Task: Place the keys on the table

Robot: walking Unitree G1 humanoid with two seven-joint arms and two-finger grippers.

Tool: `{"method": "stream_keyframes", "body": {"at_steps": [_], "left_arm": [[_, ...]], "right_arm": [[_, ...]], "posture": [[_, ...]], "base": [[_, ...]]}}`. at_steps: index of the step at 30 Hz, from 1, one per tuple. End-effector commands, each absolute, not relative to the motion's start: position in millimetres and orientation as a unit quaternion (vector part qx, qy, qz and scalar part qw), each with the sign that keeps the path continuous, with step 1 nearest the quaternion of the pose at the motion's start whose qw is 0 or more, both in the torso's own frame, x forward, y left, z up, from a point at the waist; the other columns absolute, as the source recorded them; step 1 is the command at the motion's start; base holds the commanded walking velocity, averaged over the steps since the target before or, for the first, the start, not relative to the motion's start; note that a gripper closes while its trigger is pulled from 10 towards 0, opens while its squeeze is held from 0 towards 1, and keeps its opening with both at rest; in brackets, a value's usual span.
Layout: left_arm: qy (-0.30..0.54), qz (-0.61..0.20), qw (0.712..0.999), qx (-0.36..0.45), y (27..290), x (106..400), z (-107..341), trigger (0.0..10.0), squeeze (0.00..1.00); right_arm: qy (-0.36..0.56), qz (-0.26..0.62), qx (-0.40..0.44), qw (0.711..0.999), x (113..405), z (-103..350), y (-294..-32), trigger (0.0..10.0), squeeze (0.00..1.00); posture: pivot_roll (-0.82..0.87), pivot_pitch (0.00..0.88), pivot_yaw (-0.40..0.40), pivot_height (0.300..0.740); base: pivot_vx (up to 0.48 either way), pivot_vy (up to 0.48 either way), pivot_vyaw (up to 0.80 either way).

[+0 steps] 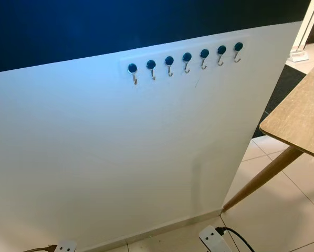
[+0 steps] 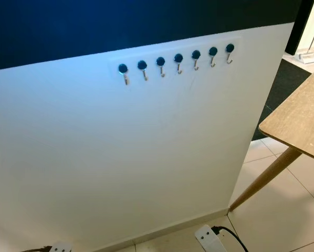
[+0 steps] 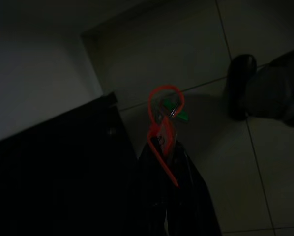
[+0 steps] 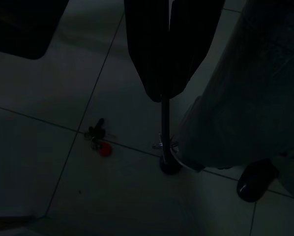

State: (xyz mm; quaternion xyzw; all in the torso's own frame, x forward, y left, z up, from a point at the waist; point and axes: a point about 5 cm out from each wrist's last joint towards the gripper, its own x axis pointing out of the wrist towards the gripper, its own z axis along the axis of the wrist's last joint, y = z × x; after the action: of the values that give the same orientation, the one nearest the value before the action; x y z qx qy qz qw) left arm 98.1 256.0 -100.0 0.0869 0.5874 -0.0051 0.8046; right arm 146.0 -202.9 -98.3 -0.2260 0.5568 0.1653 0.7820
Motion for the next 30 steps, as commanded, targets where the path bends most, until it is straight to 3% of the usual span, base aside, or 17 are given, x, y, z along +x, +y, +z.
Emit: {"method": "stream_keyframes", "body": {"at_steps": [1,30], "left_arm": [[0.591,-0.009,0.802,0.088,253.2,95.7,-101.6,10.0,0.0],[0.594,-0.017,0.798,0.095,248.2,94.7,-103.4,10.0,0.0]], "right_arm": [[0.581,0.17,-0.219,0.765,130.6,-104.3,-199.7,10.0,0.0],[0.588,0.163,-0.218,0.762,125.8,-105.1,-204.5,10.0,0.0]], "posture": [[-0.02,0.001,0.081,0.74],[-0.03,0.007,0.077,0.74]], "base": [[-0.334,0.0,0.0],[-0.395,0.0,0.0]]}}
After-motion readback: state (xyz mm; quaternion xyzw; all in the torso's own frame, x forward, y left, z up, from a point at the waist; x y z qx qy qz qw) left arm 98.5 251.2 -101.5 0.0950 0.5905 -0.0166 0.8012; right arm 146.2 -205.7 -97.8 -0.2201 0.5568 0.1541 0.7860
